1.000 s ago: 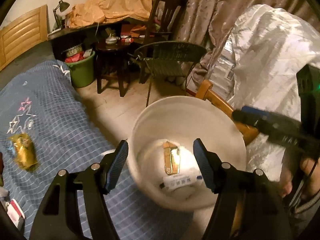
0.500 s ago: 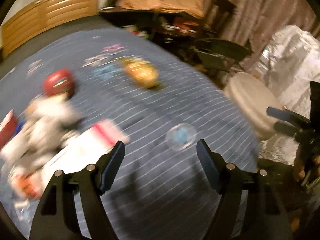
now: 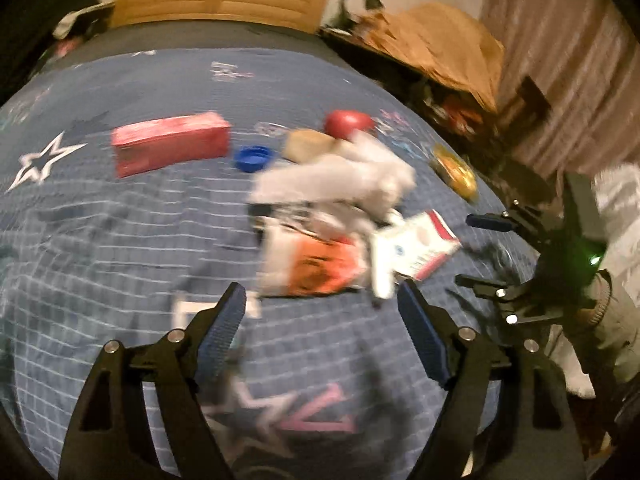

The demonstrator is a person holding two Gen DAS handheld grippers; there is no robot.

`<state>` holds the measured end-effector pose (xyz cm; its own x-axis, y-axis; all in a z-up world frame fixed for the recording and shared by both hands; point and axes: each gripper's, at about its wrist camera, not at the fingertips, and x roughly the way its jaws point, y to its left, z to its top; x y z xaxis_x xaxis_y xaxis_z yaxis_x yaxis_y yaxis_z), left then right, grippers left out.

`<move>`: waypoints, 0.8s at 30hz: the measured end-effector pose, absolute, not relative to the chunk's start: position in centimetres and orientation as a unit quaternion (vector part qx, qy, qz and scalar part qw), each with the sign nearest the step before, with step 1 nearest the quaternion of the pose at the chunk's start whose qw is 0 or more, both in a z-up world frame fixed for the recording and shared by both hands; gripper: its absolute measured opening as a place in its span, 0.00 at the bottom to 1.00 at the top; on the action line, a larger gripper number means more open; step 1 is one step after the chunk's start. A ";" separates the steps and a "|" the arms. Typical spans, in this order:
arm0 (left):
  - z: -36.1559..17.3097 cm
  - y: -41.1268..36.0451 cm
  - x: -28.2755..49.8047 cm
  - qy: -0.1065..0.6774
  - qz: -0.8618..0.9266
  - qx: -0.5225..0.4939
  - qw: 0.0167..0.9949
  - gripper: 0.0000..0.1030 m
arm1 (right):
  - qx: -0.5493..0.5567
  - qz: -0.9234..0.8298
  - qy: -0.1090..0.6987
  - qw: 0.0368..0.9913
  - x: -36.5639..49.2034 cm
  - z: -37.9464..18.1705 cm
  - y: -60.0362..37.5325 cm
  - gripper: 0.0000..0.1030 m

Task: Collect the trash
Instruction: 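Grasp the orange paper cup with the left tool while the right tool grasps the white medicine box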

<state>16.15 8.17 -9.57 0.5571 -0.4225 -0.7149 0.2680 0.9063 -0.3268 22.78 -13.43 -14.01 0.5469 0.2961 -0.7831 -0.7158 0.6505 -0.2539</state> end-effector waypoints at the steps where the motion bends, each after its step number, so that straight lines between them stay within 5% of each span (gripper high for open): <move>1: -9.9 9.2 16.7 0.424 -0.187 -0.102 0.880 0.77 | -0.305 0.308 0.369 0.822 23.9 -14.4 -12.4 0.73; 5: -12.0 10.2 19.1 0.442 -0.178 -0.120 0.871 0.79 | -0.311 0.311 0.383 0.812 25.9 -16.0 -10.4 0.68; 7: -13.0 9.0 20.3 0.456 -0.184 -0.117 0.863 0.79 | -0.291 0.296 0.392 0.821 25.9 -15.8 -10.7 0.60; 9: -13.2 7.9 20.7 0.459 -0.200 -0.110 0.859 0.79 | -0.280 0.279 0.401 0.826 25.4 -15.5 -11.2 0.34; 12: -13.6 6.0 20.7 0.461 -0.235 -0.103 0.850 0.79 | -0.249 0.261 0.432 0.827 24.5 -14.3 -12.7 0.27; 19: -13.4 -0.3 16.3 0.496 -0.376 -0.040 0.782 0.79 | -0.147 0.263 0.509 0.807 22.2 -11.8 -17.2 0.28; 24: -11.3 0.8 13.8 0.472 -0.382 -0.033 0.794 0.79 | -0.148 0.289 0.506 0.799 20.1 -11.7 -17.5 0.54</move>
